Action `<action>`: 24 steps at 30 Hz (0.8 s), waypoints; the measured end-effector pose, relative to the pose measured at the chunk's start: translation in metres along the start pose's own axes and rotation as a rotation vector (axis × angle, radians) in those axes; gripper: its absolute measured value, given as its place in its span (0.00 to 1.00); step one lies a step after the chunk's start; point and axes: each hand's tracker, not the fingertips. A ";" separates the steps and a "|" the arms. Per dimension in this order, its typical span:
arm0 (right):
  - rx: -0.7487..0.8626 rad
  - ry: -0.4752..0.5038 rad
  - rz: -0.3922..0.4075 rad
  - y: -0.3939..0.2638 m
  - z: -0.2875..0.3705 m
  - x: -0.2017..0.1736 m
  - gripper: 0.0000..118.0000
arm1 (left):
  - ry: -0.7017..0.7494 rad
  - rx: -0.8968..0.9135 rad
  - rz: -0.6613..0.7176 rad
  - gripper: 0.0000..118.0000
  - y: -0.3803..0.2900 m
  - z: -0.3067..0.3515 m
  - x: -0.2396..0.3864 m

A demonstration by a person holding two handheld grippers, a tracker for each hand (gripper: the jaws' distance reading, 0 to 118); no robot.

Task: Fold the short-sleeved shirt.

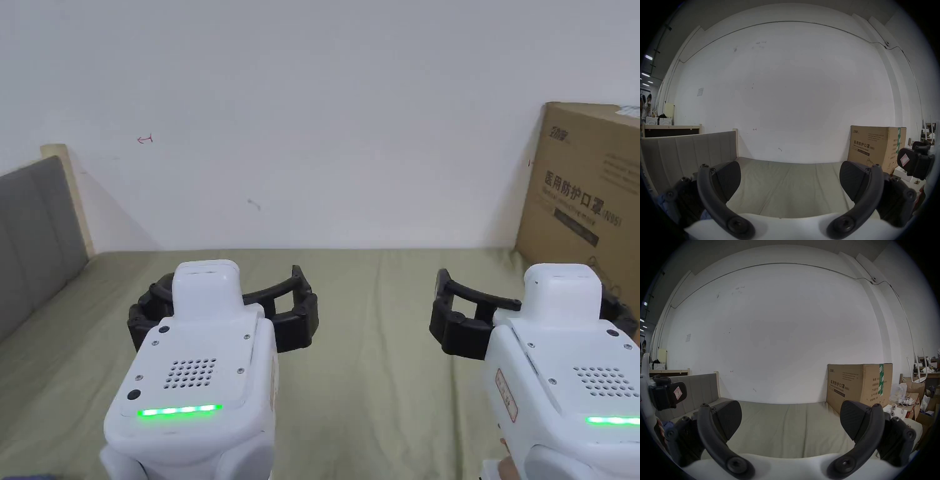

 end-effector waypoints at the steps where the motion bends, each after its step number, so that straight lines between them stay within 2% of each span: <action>1: -0.001 0.000 0.000 0.000 0.000 0.000 1.00 | -0.001 0.001 0.000 1.00 0.000 0.000 0.000; 24: -0.010 0.007 0.002 0.000 -0.002 0.002 1.00 | -0.011 -0.005 -0.010 1.00 -0.001 -0.002 0.003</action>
